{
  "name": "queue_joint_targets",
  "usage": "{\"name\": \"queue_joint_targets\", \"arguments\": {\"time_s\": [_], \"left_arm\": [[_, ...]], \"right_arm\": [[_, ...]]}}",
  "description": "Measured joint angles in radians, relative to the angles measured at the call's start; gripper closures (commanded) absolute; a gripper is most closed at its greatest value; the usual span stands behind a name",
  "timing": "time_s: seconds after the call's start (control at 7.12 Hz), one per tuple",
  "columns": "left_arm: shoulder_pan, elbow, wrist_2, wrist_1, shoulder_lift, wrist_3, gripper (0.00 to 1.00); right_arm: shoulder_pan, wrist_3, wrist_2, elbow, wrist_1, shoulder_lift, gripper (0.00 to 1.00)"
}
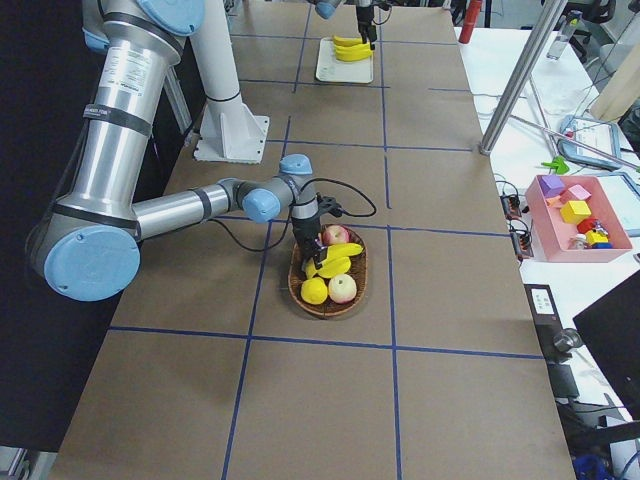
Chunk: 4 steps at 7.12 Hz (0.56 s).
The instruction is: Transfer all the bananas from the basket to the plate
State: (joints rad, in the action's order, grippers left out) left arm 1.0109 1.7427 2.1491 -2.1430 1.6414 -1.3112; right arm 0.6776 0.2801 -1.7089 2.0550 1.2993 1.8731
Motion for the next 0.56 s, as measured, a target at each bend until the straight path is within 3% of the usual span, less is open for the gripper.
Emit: {"name": "queue_joint_targets", "arguments": {"time_s": [0.28,0.56], "left_arm": [[0.0,0.0,0.0,0.0,0.0,0.001,0.0],[0.0,0.0,0.0,0.0,0.0,0.001,0.0]], "right_arm": [[0.0,-0.016,-0.002,0.001,0.0,-0.002,0.93],[0.013,-0.025,-0.011,0.017,0.002,-0.001,0.99]]}}
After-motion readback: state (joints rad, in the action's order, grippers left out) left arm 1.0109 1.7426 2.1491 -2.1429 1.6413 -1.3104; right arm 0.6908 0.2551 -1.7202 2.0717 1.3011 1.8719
